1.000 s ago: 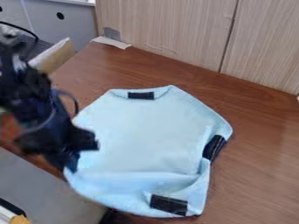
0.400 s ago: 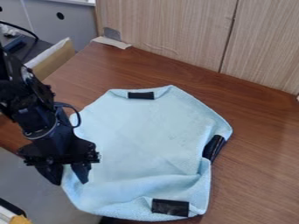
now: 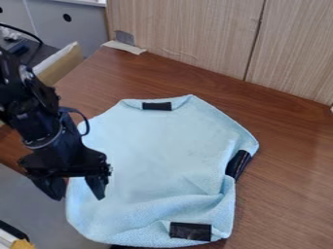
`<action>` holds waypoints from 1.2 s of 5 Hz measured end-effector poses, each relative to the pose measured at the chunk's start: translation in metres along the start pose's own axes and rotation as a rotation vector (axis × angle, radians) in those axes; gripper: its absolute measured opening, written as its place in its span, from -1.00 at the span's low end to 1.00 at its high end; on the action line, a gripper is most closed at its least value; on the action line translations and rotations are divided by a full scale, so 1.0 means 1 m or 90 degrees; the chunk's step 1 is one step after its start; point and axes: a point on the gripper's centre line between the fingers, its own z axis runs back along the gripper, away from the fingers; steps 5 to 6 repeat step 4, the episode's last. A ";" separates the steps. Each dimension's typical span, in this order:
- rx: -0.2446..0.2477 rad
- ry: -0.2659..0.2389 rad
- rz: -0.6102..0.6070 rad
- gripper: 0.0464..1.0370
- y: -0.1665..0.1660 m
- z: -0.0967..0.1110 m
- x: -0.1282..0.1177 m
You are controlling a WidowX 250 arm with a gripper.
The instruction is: Unfold the cloth from right to bottom left
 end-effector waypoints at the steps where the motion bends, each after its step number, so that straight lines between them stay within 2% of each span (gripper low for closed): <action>1: 0.002 -0.008 -0.010 0.93 -0.001 0.006 0.000; 3: 0.011 -0.013 -0.107 0.93 -0.020 0.039 0.017; 4: 0.032 -0.018 -0.182 0.93 -0.036 0.055 0.026; 6: 0.032 -0.018 -0.182 0.93 -0.036 0.055 0.026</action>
